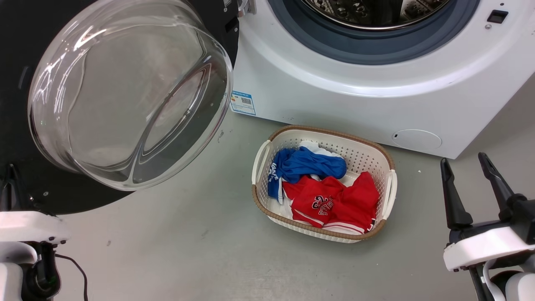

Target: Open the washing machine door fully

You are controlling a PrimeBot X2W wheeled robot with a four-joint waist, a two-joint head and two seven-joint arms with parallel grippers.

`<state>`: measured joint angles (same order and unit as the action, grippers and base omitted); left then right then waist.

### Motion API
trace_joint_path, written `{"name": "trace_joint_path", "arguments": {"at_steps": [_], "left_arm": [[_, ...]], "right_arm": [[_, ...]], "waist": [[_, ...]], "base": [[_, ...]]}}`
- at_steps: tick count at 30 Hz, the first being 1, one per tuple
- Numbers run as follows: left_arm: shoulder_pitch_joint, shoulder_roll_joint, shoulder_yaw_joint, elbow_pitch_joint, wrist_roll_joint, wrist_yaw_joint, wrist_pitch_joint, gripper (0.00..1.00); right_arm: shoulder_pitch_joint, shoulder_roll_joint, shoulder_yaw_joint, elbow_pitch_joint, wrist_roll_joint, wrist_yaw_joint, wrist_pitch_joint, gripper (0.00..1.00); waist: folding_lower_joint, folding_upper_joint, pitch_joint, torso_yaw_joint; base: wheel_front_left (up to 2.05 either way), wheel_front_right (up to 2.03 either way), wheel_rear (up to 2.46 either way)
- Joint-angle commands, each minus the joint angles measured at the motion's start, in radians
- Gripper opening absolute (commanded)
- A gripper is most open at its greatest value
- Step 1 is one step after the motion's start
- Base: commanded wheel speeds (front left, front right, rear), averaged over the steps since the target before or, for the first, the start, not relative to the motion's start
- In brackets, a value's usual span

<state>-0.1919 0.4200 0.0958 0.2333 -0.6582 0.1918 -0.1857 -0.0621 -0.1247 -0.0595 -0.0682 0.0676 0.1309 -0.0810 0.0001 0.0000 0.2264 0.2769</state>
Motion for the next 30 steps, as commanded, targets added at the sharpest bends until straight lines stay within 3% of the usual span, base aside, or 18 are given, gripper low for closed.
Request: {"name": "trace_joint_path", "arguments": {"at_steps": [1, 6, 11, 20, 30], "left_arm": [[-0.012, 0.009, 0.004, 0.013, -0.005, -0.003, -0.006, 0.0], [-0.01, 0.001, -0.01, 0.051, 0.006, -0.021, -0.027, 0.0], [0.041, -0.018, -0.03, 0.028, 0.035, -0.009, -0.047, 0.0], [0.201, -0.067, -0.097, -0.169, 0.113, 0.055, -0.051, 0.0], [0.26, -0.096, -0.263, -0.34, 0.191, 0.055, 0.032, 0.0]], "right_arm": [[-0.013, 0.0, -0.005, 0.002, 0.003, 0.0, -0.007, 1.0], [-0.011, 0.007, -0.006, 0.015, 0.007, 0.0, -0.016, 1.0], [-0.002, 0.019, 0.0, 0.039, 0.01, 0.0, -0.026, 1.0], [0.039, 0.049, 0.002, 0.078, 0.008, 0.0, -0.041, 1.0], [0.058, 0.066, 0.007, 0.091, 0.009, 0.0, -0.037, 1.0]], "waist": [[-0.0001, 0.0, -0.002, 0.0], [-0.0001, 0.0, -0.011, -0.006], [-0.0001, 0.0, -0.052, -0.013], [-0.0001, 0.0, -0.149, -0.014], [-0.0001, 0.0, -0.198, -0.064]], "base": [[0.0, 0.0, 0.0], [0.0, 0.0, 0.0], [0.0, 0.0, 0.0], [0.0, 0.0, 0.0], [0.0, 0.0, 0.0]]}}
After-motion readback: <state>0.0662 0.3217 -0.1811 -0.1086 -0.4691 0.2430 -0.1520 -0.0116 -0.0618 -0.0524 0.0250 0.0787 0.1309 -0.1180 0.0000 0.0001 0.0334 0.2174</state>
